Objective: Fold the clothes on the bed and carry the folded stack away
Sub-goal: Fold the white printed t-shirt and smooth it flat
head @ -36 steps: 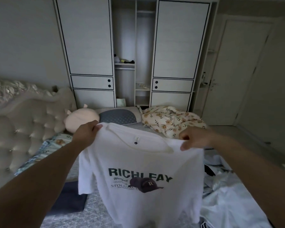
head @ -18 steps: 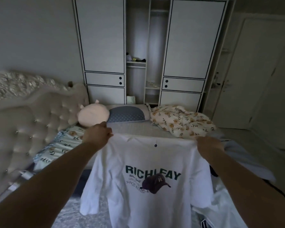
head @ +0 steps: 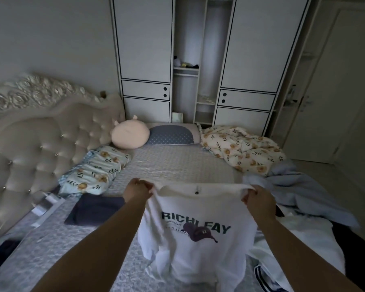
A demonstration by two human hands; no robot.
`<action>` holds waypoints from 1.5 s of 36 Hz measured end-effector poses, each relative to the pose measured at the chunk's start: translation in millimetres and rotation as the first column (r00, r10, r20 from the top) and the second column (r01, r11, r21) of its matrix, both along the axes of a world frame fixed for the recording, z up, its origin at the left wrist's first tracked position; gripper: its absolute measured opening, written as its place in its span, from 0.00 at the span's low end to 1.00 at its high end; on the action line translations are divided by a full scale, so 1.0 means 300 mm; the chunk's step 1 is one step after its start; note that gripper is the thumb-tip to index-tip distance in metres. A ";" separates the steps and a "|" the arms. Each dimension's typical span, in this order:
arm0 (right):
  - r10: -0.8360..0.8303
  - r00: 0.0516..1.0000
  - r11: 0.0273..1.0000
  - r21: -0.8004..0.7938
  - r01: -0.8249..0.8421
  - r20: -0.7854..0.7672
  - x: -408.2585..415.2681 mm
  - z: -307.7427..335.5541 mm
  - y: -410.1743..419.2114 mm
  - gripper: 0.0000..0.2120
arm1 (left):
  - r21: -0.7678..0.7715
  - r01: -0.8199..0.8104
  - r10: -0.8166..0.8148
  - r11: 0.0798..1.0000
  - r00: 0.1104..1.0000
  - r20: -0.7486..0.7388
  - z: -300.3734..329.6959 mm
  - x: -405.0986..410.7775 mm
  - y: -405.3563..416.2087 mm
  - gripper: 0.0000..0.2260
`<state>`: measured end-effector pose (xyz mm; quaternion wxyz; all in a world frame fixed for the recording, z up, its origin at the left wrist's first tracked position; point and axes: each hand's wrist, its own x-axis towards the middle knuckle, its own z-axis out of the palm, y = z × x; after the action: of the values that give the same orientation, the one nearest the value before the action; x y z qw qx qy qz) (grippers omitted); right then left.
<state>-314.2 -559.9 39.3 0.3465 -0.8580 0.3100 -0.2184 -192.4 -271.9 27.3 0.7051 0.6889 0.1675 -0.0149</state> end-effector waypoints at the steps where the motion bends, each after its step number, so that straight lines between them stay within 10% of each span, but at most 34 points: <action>1: 0.007 1.000 0.993 -0.114 -0.007 -0.006 -0.017 0.008 -0.004 0.13 | 0.252 -0.028 0.002 0.967 0.994 0.105 -0.001 -0.011 0.006 0.09; 5: -0.009 1.000 0.898 -0.440 -0.003 -0.024 -0.049 0.079 -0.029 0.14 | 0.635 -0.228 -0.135 0.738 0.872 0.470 0.019 -0.045 0.034 0.06; 12: 0.153 0.971 0.635 -0.771 0.047 0.184 -0.113 0.190 -0.032 0.13 | 0.597 -0.454 -0.201 0.662 0.659 0.725 0.125 -0.130 0.062 0.07; 17: 0.200 0.917 0.685 -0.719 0.120 0.345 -0.107 0.184 -0.021 0.21 | 0.514 -0.567 -0.158 0.643 0.559 0.814 0.146 -0.141 0.044 0.14; 23: 0.121 0.978 0.871 -0.454 -0.186 -0.169 -0.034 -0.080 -0.002 0.18 | 0.687 -0.255 -0.147 0.680 0.871 0.468 -0.093 -0.049 0.042 0.10; 28: 0.187 0.773 0.931 -0.143 -0.337 -0.607 0.083 -0.360 -0.008 0.17 | 0.813 0.108 -0.180 0.572 0.984 -0.005 -0.346 0.055 0.047 0.12; 33: 0.294 0.701 0.948 0.294 -0.124 -0.650 0.390 -0.493 -0.084 0.10 | 0.743 0.372 -0.236 0.556 0.928 -0.289 -0.506 0.337 0.006 0.13; 36: 0.192 0.829 0.762 0.612 0.210 -0.525 0.650 -0.498 -0.155 0.10 | 0.694 0.484 -0.267 0.533 0.874 -0.405 -0.553 0.605 -0.046 0.15; 40: 0.112 0.933 0.845 0.527 0.092 -0.343 1.059 -0.482 -0.243 0.18 | 0.785 0.388 -0.281 0.483 0.918 -0.281 -0.548 0.994 -0.174 0.19; 45: 0.179 0.965 0.963 0.237 -0.131 -0.192 1.334 -0.649 -0.204 0.31 | 0.618 0.355 -0.420 0.702 0.906 -0.043 -0.709 1.216 -0.394 0.35; 54: 0.326 0.561 0.914 0.101 -0.394 -0.761 1.200 -1.448 -0.040 0.32 | 0.812 0.576 -0.568 -0.099 0.637 -0.521 -1.514 0.991 -0.458 0.28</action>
<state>46.0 -571.9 -395.2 0.1850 -0.9266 0.2359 0.2271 105.0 -409.3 -427.0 0.0484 0.9614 -0.1700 -0.2109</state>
